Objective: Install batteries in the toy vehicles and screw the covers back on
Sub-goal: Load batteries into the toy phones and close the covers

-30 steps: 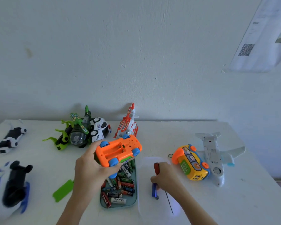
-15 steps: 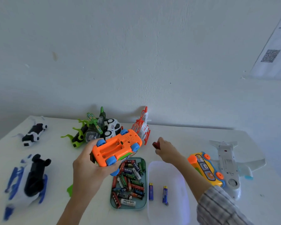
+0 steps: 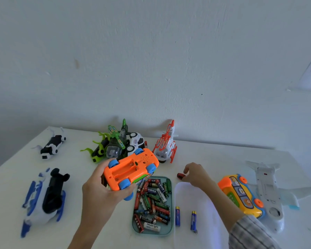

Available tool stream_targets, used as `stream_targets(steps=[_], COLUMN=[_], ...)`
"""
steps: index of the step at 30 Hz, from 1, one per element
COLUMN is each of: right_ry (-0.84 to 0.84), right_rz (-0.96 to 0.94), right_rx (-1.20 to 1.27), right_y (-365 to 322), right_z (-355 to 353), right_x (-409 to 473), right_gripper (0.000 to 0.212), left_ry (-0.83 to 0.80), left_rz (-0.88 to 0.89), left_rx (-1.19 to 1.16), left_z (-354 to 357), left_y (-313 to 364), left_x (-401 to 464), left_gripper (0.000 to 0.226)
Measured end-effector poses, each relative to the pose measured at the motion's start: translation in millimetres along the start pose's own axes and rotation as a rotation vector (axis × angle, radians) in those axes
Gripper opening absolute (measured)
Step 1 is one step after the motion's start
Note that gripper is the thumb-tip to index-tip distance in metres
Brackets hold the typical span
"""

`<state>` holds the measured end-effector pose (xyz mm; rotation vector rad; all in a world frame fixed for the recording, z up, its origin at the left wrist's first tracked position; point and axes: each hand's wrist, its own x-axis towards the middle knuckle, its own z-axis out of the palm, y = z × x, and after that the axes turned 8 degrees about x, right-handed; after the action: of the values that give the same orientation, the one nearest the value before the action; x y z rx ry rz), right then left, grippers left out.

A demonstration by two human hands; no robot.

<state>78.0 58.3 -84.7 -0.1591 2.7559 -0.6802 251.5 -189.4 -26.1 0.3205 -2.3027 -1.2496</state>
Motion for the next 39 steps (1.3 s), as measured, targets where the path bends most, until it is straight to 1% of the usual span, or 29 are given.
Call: stream_targets(steps=[2,3,4,6,7,9,11,14,17,20,23,25,27,31,33,36,38,39], right_ry=[0.126,0.161,0.142,-0.005,-0.084,-0.181,-0.201,-0.189,-0.177,-0.157,-0.108,-0.037,0.062,0.341,0.432,0.458,0.456,0.453], right_rz=[-0.070,-0.127,-0.191,-0.278,-0.283,-0.236,-0.190,-0.153,-0.121,-0.102,-0.122,-0.142,-0.146,-0.184,-0.225,-0.331,-0.413,-0.446], right_rx=[0.039,0.050,0.047,-0.007,-0.056,-0.124,-0.172,-0.196,-0.184,-0.162,-0.133,-0.046,0.129,0.575,0.834,1.085,1.150,1.136], right_y=[-8,-14,-20,-32,-37,-44,-49,-53,-53,-53,-54,-54,-56,-69,-79,-96,-104,-107], right_z=[-2,-3,-3,3,6,14,19,24,30,29,26,22,12,-19,-33,-44,-43,-40], right_x=[-7,-12,-17,-25,-27,-26,-23,-20,-19,-21,-26,-31,-40,-71,-89,-115,-131,-137], right_gripper=[0.031,0.030,0.029,0.034,0.038,0.048,0.049,0.041,0.039,0.045,0.053,0.057,0.056,0.045,0.043,0.035,0.031,0.031], left_ry=[-0.004,-0.007,-0.011,-0.031,-0.042,-0.066,-0.086,-0.110,-0.141,-0.160,-0.172,-0.177,-0.182,-0.187,-0.188,-0.197,-0.211,-0.218], left_rz=[0.005,0.003,-0.002,-0.005,-0.002,0.005,0.026,0.035,0.024,0.010,0.014,0.025,0.037,0.091,0.119,0.165,0.213,0.233], left_rx=[0.004,0.005,0.003,0.002,0.002,0.008,0.023,0.030,0.012,-0.002,-0.010,-0.018,-0.028,-0.016,0.018,0.064,0.106,0.121], left_z=[-3,-4,-5,-7,-8,-11,-14,-19,-19,-18,-16,-13,-10,-2,6,18,24,26], left_y=[-3,-4,-6,-9,-10,-13,-15,-18,-20,-22,-21,-19,-15,-4,2,10,17,21], left_x=[1,1,1,3,4,7,9,14,16,14,13,14,13,11,10,8,6,6], left_gripper=[0.069,0.069,0.069,0.068,0.068,0.069,0.068,0.069,0.072,0.071,0.071,0.069,0.069,0.070,0.071,0.076,0.073,0.071])
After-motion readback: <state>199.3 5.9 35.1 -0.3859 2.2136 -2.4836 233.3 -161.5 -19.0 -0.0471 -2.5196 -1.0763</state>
